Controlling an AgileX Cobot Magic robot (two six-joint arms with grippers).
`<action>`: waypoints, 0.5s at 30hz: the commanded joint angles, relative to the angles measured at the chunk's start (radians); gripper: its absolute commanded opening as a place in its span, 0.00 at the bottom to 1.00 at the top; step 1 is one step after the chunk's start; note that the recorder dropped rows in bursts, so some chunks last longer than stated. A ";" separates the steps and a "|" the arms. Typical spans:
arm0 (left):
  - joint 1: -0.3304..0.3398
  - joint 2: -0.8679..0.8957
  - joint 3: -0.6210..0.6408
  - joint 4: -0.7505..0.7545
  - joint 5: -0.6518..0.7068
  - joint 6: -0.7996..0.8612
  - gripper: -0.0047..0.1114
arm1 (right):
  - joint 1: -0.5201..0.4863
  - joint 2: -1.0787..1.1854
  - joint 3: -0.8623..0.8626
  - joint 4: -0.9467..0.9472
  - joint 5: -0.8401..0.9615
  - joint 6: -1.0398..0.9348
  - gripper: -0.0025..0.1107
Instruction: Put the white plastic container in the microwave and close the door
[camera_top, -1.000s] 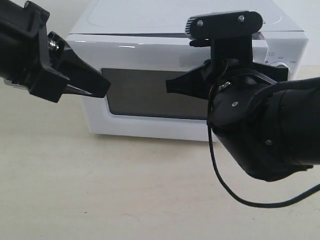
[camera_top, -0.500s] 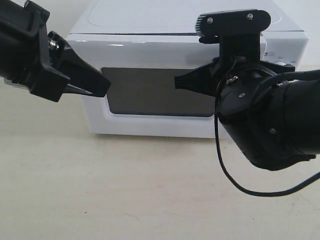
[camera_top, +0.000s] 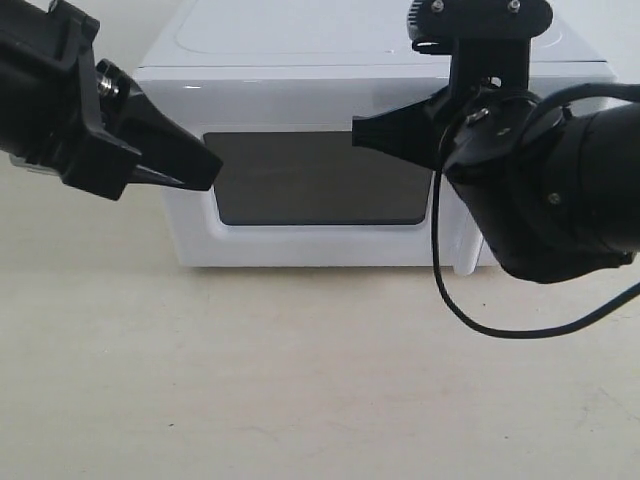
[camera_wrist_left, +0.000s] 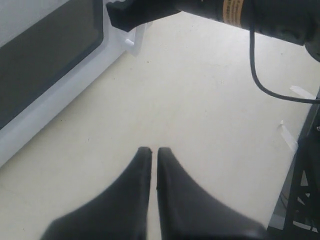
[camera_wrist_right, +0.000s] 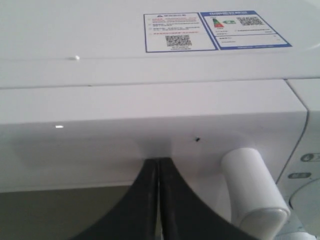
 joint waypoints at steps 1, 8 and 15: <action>-0.006 -0.008 -0.006 -0.009 -0.024 -0.010 0.08 | -0.014 0.001 -0.018 -0.039 0.012 -0.002 0.02; -0.006 -0.005 -0.006 -0.007 -0.015 -0.008 0.08 | 0.048 -0.050 -0.018 -0.006 0.019 -0.093 0.02; -0.006 -0.005 -0.006 -0.007 -0.007 -0.008 0.08 | 0.118 -0.180 0.025 0.066 0.014 -0.260 0.02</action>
